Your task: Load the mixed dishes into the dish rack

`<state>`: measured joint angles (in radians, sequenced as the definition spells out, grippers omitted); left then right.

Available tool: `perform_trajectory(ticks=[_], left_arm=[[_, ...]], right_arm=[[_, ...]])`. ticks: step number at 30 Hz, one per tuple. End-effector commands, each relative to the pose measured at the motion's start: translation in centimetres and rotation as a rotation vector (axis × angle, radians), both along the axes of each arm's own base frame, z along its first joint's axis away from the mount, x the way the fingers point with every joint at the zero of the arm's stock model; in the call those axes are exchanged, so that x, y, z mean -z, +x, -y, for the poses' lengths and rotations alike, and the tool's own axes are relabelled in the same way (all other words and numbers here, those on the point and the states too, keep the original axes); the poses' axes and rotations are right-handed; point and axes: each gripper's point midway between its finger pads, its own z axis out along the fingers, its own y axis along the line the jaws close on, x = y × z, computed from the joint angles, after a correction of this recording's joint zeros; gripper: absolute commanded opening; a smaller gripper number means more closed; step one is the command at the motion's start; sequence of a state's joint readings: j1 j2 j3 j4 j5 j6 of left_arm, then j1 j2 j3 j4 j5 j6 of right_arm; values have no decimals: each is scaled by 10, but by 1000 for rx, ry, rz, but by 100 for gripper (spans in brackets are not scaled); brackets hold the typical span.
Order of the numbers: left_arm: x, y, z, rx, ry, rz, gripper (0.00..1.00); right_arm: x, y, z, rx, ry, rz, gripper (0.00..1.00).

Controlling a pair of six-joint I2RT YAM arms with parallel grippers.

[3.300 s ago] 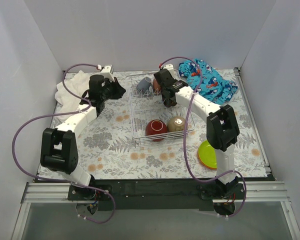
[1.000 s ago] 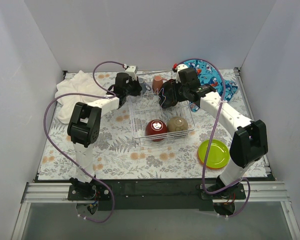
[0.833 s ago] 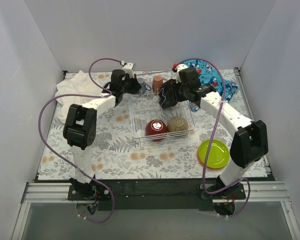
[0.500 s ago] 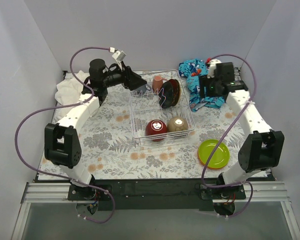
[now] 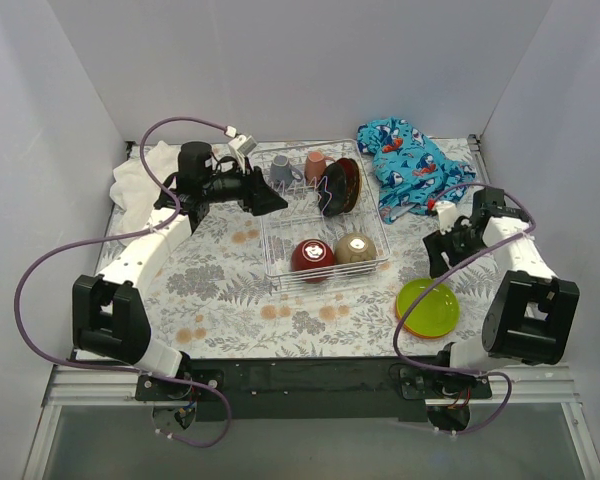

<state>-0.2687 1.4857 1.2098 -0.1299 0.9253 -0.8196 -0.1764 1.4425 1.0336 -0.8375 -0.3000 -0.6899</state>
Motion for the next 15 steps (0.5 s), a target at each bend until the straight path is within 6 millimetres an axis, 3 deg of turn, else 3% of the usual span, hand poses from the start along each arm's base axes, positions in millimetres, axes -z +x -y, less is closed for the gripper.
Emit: perform_trajectory(ticks=[1,8,15], left_arm=[[4,-15,-9,-12,64,27,56],[17,-1,-19,-38,177,71,57],[26,16,-20,-49,223,86,57]], right_arm=[[19,-19,-7,-144,59,-52,75],[29,-10,-5,-186,76,-65,70],[51,-26,0,-240,78,-112,65]])
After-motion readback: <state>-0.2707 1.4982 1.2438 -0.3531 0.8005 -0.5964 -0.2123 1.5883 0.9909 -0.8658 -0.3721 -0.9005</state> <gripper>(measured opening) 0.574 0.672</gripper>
